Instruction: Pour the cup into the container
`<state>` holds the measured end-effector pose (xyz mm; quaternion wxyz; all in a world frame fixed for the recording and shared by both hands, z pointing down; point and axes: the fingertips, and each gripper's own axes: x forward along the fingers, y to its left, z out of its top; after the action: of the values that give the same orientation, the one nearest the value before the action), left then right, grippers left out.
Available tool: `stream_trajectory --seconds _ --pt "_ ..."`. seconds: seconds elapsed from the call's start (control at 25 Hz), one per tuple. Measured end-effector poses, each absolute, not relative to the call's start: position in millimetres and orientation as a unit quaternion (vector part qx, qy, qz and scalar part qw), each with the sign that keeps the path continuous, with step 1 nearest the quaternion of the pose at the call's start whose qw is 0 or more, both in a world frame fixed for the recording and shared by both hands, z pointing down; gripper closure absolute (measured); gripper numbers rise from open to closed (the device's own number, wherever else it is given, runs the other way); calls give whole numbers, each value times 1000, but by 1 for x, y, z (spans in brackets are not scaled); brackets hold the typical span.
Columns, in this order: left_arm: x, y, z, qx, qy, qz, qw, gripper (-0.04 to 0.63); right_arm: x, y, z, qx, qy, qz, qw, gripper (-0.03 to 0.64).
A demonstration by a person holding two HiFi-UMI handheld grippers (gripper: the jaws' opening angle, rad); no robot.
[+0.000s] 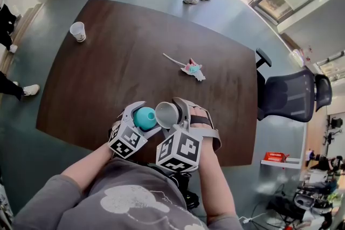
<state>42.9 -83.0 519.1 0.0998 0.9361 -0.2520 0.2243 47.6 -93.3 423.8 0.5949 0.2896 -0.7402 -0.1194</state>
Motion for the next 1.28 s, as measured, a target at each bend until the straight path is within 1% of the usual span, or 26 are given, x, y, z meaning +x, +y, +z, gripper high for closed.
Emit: stream_trajectory --seconds 1.28 --pt "50 -76 523 939 -239 223 105 163 53 -88 427 276 -709 -132 635 325"
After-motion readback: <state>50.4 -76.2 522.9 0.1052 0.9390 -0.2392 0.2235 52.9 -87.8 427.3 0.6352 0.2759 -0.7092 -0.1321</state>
